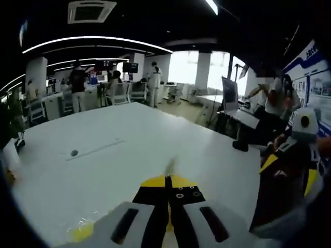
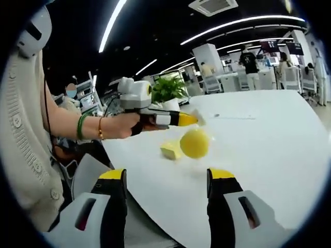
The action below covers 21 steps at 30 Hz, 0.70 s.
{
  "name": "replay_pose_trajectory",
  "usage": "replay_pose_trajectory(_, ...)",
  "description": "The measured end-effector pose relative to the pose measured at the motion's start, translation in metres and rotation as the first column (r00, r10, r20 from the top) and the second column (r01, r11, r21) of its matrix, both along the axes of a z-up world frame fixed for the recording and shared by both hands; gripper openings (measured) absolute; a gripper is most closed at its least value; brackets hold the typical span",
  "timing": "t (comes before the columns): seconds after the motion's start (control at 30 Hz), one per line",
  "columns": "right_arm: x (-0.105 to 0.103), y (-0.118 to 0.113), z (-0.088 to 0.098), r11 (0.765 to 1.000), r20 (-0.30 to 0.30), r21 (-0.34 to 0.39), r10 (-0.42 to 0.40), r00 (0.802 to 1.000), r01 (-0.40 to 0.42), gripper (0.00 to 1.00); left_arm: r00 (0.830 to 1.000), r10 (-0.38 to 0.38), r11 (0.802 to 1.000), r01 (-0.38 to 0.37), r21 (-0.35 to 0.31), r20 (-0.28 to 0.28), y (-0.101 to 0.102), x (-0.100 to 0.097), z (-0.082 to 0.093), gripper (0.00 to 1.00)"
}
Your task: Compare the silicone blocks by pressing each to a similar depth, holding the contact briefly, and releasing to observe deformation and rebound differences across the visible hardness samples.
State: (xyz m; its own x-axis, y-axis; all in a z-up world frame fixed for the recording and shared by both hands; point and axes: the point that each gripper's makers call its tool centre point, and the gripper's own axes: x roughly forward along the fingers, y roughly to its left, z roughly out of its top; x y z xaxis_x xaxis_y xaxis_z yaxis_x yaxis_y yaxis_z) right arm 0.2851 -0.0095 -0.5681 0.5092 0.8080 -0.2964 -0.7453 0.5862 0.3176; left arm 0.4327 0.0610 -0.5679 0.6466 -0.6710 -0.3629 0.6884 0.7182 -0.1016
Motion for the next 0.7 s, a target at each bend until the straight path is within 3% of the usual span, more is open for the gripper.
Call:
replay_pose_trajectory(0.2,0.008,0.015,0.013,0.999,0.047,-0.037,0.039,0.998,-0.037,0.57,0.999,-0.042,0.999,0.042,-0.010,0.019,0.023,-0.013,0.031,0.00)
replay_pose_trajectory(0.43,0.021,0.033,0.027,0.992,0.093,-0.097,0.085,0.992,-0.076,0.57,0.991,-0.090,0.996,0.091,-0.004,0.096,0.048,-0.022,0.075,0.00)
replay_pose_trajectory(0.7,0.037,0.050,0.038,0.978,0.123,-0.168,0.142,0.982,-0.121,0.58,0.985,-0.128,0.990,0.133,-0.038,0.117,0.071,-0.028,0.105,0.00)
